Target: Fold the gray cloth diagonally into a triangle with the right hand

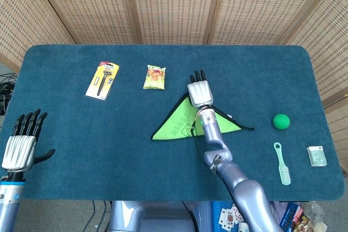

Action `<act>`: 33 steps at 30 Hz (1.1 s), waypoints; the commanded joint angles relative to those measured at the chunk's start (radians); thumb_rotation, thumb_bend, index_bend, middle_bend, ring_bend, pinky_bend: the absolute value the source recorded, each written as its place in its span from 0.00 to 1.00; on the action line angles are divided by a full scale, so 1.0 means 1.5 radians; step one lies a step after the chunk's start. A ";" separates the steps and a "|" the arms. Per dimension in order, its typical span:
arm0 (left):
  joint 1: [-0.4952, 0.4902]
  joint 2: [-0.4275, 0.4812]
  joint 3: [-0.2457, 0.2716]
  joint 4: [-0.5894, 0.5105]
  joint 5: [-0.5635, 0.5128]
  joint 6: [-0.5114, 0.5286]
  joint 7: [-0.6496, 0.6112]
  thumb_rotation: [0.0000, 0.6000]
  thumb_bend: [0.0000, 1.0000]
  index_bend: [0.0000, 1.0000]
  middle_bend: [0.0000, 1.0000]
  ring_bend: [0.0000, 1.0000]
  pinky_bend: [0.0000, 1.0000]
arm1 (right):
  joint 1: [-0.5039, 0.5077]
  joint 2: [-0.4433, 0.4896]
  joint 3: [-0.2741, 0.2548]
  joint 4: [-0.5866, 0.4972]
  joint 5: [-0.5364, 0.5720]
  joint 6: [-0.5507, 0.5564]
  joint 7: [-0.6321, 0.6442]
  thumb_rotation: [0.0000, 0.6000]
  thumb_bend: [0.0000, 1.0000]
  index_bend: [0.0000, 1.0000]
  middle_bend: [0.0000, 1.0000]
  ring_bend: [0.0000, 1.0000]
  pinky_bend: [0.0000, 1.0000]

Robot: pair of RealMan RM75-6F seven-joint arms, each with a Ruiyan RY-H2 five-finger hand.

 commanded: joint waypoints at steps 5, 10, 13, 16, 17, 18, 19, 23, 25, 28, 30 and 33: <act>0.000 0.000 0.000 -0.001 0.000 -0.001 0.001 1.00 0.16 0.00 0.00 0.00 0.00 | -0.004 0.001 -0.003 -0.003 -0.002 -0.010 0.007 1.00 0.38 0.27 0.00 0.00 0.00; 0.000 0.001 0.001 -0.002 0.001 -0.001 0.001 1.00 0.16 0.00 0.00 0.00 0.00 | -0.006 0.002 -0.004 -0.005 -0.002 -0.007 0.005 1.00 0.27 0.13 0.00 0.00 0.00; 0.000 0.001 0.003 -0.003 0.003 0.000 0.001 1.00 0.16 0.00 0.00 0.00 0.00 | -0.007 0.004 -0.001 -0.008 0.000 0.000 0.006 1.00 0.24 0.09 0.00 0.00 0.00; 0.000 0.002 0.003 -0.005 0.005 0.002 0.000 1.00 0.16 0.00 0.00 0.00 0.00 | -0.009 0.009 -0.001 -0.013 0.001 0.009 0.004 1.00 0.23 0.09 0.00 0.00 0.00; 0.001 0.002 0.003 -0.005 0.007 0.003 0.000 1.00 0.16 0.00 0.00 0.00 0.00 | -0.010 0.011 0.000 -0.016 0.001 0.014 0.003 1.00 0.23 0.09 0.00 0.00 0.00; 0.001 0.002 0.004 -0.005 0.008 0.004 -0.001 1.00 0.16 0.00 0.00 0.00 0.00 | -0.011 0.012 0.000 -0.018 0.001 0.018 0.003 1.00 0.23 0.09 0.00 0.00 0.00; 0.001 0.002 0.004 -0.005 0.008 0.005 -0.001 1.00 0.16 0.00 0.00 0.00 0.00 | -0.013 0.014 0.000 -0.021 0.000 0.022 0.003 1.00 0.23 0.09 0.00 0.00 0.00; 0.002 0.003 0.006 -0.007 0.011 0.006 -0.001 1.00 0.16 0.00 0.00 0.00 0.00 | -0.025 0.024 -0.004 -0.037 -0.004 0.043 0.002 1.00 0.23 0.09 0.00 0.00 0.00; 0.002 0.004 0.007 -0.009 0.014 0.007 -0.002 1.00 0.16 0.00 0.00 0.00 0.00 | -0.037 0.032 -0.009 -0.051 -0.010 0.064 0.005 1.00 0.23 0.09 0.00 0.00 0.00; 0.002 0.004 0.008 -0.009 0.017 0.008 -0.005 1.00 0.16 0.00 0.00 0.00 0.00 | -0.074 0.057 -0.025 -0.100 -0.026 0.110 0.013 1.00 0.23 0.09 0.00 0.00 0.00; 0.002 0.005 0.009 -0.009 0.017 0.006 -0.007 1.00 0.16 0.00 0.00 0.00 0.00 | -0.102 0.079 -0.039 -0.142 -0.039 0.143 0.013 1.00 0.23 0.09 0.00 0.00 0.00; 0.001 0.005 0.011 -0.008 0.017 0.002 -0.009 1.00 0.16 0.00 0.00 0.00 0.00 | -0.160 0.133 -0.066 -0.244 -0.061 0.199 0.003 1.00 0.23 0.09 0.00 0.00 0.00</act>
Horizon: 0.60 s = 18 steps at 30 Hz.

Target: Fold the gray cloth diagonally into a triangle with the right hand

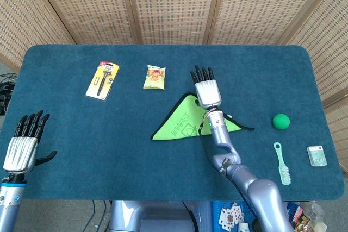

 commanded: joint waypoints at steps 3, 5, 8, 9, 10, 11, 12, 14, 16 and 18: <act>-0.001 0.002 0.003 -0.001 0.001 -0.005 -0.005 1.00 0.16 0.00 0.00 0.00 0.00 | -0.145 0.143 -0.073 -0.259 -0.053 0.133 -0.036 1.00 0.23 0.09 0.00 0.00 0.00; 0.000 0.003 0.004 -0.001 0.004 -0.003 -0.009 1.00 0.16 0.00 0.00 0.00 0.00 | -0.189 0.198 -0.094 -0.356 -0.061 0.164 -0.057 1.00 0.21 0.09 0.00 0.00 0.00; 0.000 0.004 0.006 -0.002 0.010 0.000 -0.014 1.00 0.16 0.00 0.00 0.00 0.00 | -0.253 0.274 -0.126 -0.486 -0.069 0.212 -0.081 1.00 0.13 0.09 0.00 0.00 0.00; 0.001 0.004 0.007 -0.002 0.012 0.001 -0.014 1.00 0.16 0.00 0.00 0.00 0.00 | -0.279 0.298 -0.139 -0.526 -0.071 0.233 -0.089 1.00 0.10 0.09 0.00 0.00 0.00; 0.001 0.003 0.009 -0.003 0.014 0.002 -0.013 1.00 0.16 0.00 0.00 0.00 0.00 | -0.310 0.326 -0.154 -0.569 -0.070 0.258 -0.091 1.00 0.09 0.09 0.00 0.00 0.00; 0.002 0.001 0.011 -0.004 0.016 0.003 -0.009 1.00 0.16 0.00 0.00 0.00 0.00 | -0.337 0.353 -0.171 -0.611 -0.079 0.285 -0.092 1.00 0.07 0.09 0.00 0.00 0.00; 0.003 -0.001 0.012 -0.005 0.018 0.005 -0.005 1.00 0.16 0.00 0.00 0.00 0.00 | -0.358 0.375 -0.183 -0.642 -0.087 0.305 -0.092 1.00 0.06 0.09 0.00 0.00 0.00; 0.004 -0.003 0.014 -0.007 0.024 0.010 -0.003 1.00 0.16 0.00 0.00 0.00 0.00 | -0.392 0.409 -0.207 -0.683 -0.105 0.338 -0.086 1.00 0.04 0.09 0.00 0.00 0.00; 0.006 -0.005 0.016 -0.008 0.030 0.015 0.000 1.00 0.17 0.00 0.00 0.00 0.00 | -0.424 0.435 -0.231 -0.705 -0.126 0.370 -0.075 1.00 0.03 0.09 0.00 0.00 0.00; 0.008 -0.006 0.018 -0.009 0.035 0.020 0.003 1.00 0.16 0.00 0.00 0.00 0.00 | -0.454 0.457 -0.254 -0.716 -0.144 0.395 -0.065 1.00 0.03 0.09 0.00 0.00 0.00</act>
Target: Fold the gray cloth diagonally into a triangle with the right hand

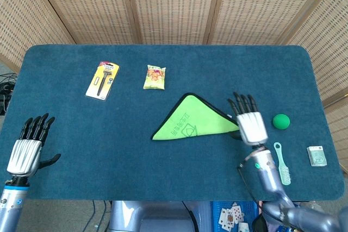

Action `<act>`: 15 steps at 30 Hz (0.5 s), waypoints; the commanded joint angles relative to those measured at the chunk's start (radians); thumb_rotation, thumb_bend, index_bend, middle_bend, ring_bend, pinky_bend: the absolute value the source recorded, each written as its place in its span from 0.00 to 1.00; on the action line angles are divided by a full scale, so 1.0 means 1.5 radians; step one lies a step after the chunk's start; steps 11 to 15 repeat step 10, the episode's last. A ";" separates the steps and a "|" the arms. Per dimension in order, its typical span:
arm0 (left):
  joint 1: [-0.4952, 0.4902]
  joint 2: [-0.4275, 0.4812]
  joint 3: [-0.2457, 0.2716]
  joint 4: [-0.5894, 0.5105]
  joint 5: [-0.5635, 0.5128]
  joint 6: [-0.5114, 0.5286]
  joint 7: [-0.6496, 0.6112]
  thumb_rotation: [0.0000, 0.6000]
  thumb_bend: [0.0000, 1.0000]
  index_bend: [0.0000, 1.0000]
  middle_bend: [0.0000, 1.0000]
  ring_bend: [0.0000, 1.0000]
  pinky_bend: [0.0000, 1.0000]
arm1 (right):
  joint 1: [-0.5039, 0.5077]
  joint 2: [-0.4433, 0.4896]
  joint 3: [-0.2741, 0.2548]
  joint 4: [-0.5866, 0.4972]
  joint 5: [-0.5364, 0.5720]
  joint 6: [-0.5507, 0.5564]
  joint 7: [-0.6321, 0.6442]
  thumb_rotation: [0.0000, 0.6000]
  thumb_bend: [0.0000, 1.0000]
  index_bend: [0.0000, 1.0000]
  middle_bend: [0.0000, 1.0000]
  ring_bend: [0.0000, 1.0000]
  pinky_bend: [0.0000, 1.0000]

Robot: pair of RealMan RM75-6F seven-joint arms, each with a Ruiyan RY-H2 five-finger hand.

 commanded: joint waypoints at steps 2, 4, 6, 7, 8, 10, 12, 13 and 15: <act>0.005 -0.003 0.005 -0.002 0.011 0.010 0.006 1.00 0.16 0.00 0.00 0.00 0.00 | -0.113 0.096 -0.098 -0.066 -0.076 0.101 0.019 1.00 0.03 0.07 0.00 0.00 0.00; 0.006 -0.005 0.008 -0.002 0.016 0.014 0.008 1.00 0.16 0.00 0.00 0.00 0.00 | -0.130 0.111 -0.116 -0.068 -0.091 0.110 0.026 1.00 0.03 0.03 0.00 0.00 0.00; 0.008 -0.006 0.010 -0.003 0.022 0.018 0.013 1.00 0.17 0.00 0.00 0.00 0.00 | -0.147 0.129 -0.134 -0.077 -0.098 0.110 0.024 1.00 0.03 0.00 0.00 0.00 0.00; 0.008 -0.006 0.011 -0.003 0.024 0.020 0.015 1.00 0.17 0.00 0.00 0.00 0.00 | -0.154 0.135 -0.140 -0.080 -0.099 0.111 0.022 1.00 0.03 0.00 0.00 0.00 0.00; 0.009 -0.007 0.012 -0.003 0.026 0.020 0.017 1.00 0.16 0.00 0.00 0.00 0.00 | -0.160 0.141 -0.146 -0.083 -0.102 0.113 0.022 1.00 0.03 0.00 0.00 0.00 0.00; 0.011 -0.009 0.015 -0.004 0.030 0.023 0.021 1.00 0.16 0.00 0.00 0.00 0.00 | -0.174 0.149 -0.152 -0.085 -0.109 0.121 0.032 1.00 0.03 0.00 0.00 0.00 0.00; 0.011 -0.009 0.015 -0.004 0.030 0.023 0.021 1.00 0.16 0.00 0.00 0.00 0.00 | -0.174 0.149 -0.152 -0.085 -0.109 0.121 0.032 1.00 0.03 0.00 0.00 0.00 0.00; 0.011 -0.009 0.015 -0.004 0.030 0.023 0.021 1.00 0.16 0.00 0.00 0.00 0.00 | -0.174 0.149 -0.152 -0.085 -0.109 0.121 0.032 1.00 0.03 0.00 0.00 0.00 0.00; 0.011 -0.009 0.015 -0.004 0.030 0.023 0.021 1.00 0.16 0.00 0.00 0.00 0.00 | -0.174 0.149 -0.152 -0.085 -0.109 0.121 0.032 1.00 0.03 0.00 0.00 0.00 0.00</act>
